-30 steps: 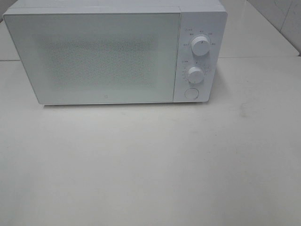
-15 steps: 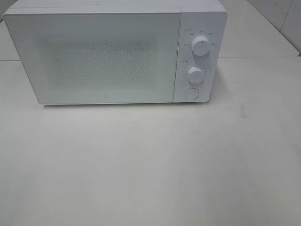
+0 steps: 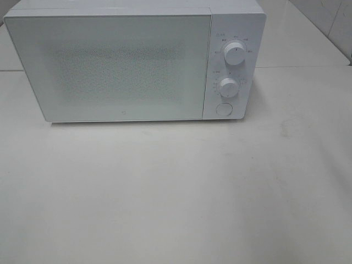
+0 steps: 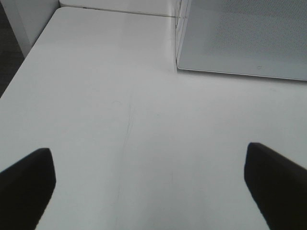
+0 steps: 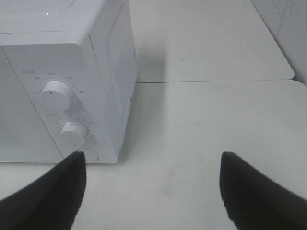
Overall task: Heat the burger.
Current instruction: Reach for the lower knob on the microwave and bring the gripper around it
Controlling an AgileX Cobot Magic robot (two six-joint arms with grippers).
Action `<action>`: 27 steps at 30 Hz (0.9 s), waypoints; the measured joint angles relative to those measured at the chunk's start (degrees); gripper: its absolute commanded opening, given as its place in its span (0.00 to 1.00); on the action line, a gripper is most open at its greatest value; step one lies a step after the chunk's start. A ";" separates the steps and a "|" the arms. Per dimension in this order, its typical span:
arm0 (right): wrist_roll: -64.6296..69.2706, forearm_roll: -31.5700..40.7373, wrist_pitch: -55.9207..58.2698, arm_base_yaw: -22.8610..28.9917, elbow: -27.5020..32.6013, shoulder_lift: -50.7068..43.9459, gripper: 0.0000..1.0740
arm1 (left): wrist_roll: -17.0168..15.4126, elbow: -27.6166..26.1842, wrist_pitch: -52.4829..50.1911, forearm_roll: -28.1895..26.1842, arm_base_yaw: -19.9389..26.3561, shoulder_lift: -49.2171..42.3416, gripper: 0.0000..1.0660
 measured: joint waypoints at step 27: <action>-1.26 4.76 -40.45 0.00 10.77 25.90 0.70 | 0.00 0.00 0.00 0.00 0.00 0.00 0.94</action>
